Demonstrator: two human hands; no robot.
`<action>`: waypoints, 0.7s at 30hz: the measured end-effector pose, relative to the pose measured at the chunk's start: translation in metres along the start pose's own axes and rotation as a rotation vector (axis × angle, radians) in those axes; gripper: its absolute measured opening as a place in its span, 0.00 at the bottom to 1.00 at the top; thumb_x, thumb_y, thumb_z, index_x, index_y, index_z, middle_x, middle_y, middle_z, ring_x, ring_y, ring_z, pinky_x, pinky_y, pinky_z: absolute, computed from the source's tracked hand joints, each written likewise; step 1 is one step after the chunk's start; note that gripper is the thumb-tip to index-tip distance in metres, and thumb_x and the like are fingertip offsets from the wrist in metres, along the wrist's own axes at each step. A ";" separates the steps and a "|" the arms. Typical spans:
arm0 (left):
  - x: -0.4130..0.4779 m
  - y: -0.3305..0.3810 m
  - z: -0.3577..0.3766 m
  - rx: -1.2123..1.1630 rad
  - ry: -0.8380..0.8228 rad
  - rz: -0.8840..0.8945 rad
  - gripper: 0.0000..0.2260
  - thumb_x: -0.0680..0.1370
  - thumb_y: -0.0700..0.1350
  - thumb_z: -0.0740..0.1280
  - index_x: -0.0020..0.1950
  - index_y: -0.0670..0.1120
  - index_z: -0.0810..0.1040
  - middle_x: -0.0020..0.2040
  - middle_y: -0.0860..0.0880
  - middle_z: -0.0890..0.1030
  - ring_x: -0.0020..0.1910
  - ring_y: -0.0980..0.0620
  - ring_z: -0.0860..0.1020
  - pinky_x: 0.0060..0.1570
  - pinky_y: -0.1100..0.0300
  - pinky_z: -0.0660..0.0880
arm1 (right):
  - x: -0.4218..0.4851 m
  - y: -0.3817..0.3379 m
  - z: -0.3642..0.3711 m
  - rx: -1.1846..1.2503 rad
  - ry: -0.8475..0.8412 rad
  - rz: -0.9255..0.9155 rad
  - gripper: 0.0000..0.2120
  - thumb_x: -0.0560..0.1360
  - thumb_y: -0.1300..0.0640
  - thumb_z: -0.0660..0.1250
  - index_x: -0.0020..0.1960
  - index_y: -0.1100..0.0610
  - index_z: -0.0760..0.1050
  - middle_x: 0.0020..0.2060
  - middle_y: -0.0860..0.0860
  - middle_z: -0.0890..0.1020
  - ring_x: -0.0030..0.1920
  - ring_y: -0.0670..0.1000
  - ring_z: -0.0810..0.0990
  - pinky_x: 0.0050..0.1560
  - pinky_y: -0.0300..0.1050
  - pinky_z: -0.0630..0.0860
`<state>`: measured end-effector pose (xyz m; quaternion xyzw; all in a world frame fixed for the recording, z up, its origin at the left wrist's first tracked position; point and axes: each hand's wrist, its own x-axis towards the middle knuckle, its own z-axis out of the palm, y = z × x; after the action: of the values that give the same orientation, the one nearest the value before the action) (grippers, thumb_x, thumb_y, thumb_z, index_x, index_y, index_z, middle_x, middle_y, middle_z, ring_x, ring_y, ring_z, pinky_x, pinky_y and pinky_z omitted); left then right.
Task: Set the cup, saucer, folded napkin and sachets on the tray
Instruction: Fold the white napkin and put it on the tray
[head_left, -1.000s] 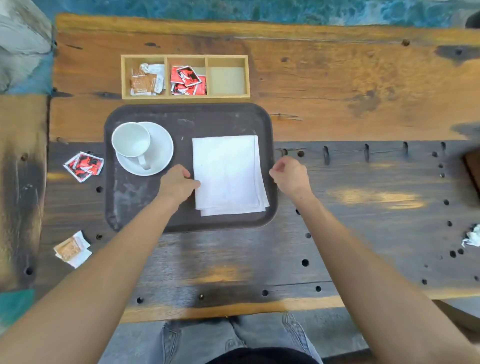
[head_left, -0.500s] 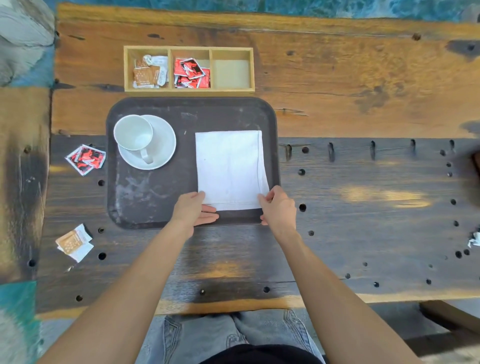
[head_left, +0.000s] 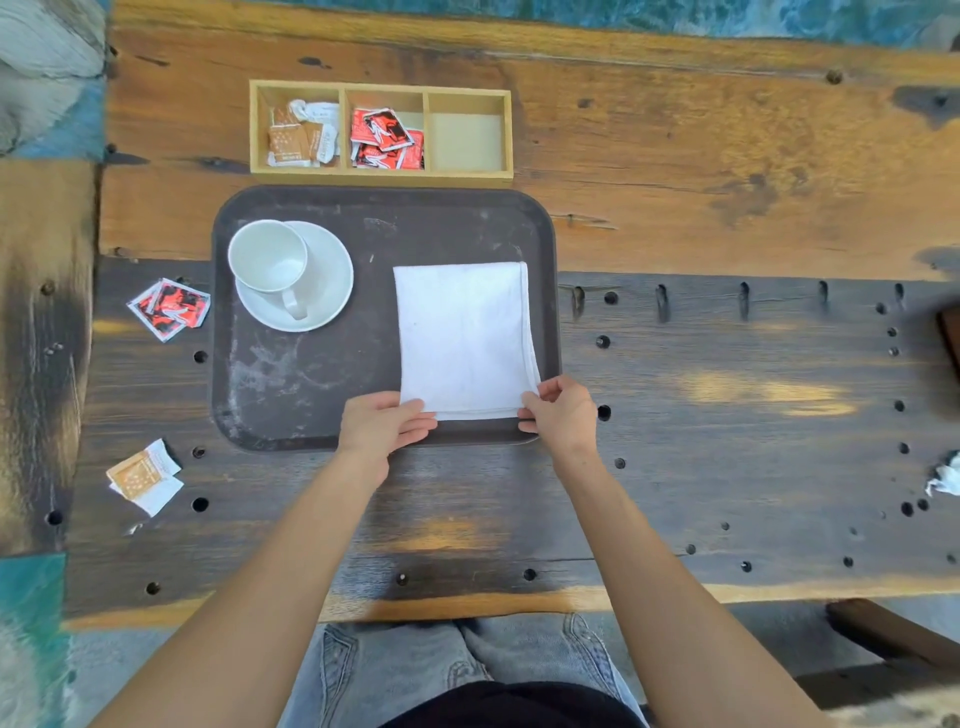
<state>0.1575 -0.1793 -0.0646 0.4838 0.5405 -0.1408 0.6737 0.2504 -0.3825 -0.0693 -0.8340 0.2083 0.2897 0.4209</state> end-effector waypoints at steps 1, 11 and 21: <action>-0.001 -0.001 0.000 0.013 -0.008 0.000 0.11 0.77 0.36 0.73 0.59 0.34 0.80 0.45 0.37 0.87 0.43 0.44 0.88 0.40 0.60 0.84 | -0.001 0.001 -0.003 0.019 0.018 -0.013 0.04 0.77 0.67 0.68 0.47 0.60 0.74 0.40 0.55 0.79 0.32 0.47 0.83 0.30 0.35 0.81; 0.000 -0.012 0.009 0.298 0.108 0.067 0.03 0.80 0.42 0.69 0.49 0.45 0.83 0.43 0.41 0.85 0.34 0.46 0.87 0.37 0.57 0.84 | 0.003 0.007 -0.012 -0.249 0.029 -0.073 0.04 0.76 0.69 0.67 0.49 0.63 0.75 0.36 0.56 0.83 0.35 0.57 0.87 0.43 0.59 0.86; 0.008 -0.016 0.009 0.542 0.301 0.192 0.03 0.80 0.40 0.66 0.48 0.44 0.79 0.41 0.45 0.83 0.32 0.47 0.84 0.41 0.48 0.85 | -0.003 0.000 -0.012 -0.646 -0.018 -0.189 0.08 0.78 0.57 0.68 0.49 0.62 0.73 0.40 0.60 0.84 0.39 0.62 0.85 0.41 0.58 0.85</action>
<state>0.1545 -0.1912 -0.0802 0.7096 0.5290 -0.1423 0.4431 0.2511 -0.3919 -0.0617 -0.9374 0.0237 0.3077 0.1615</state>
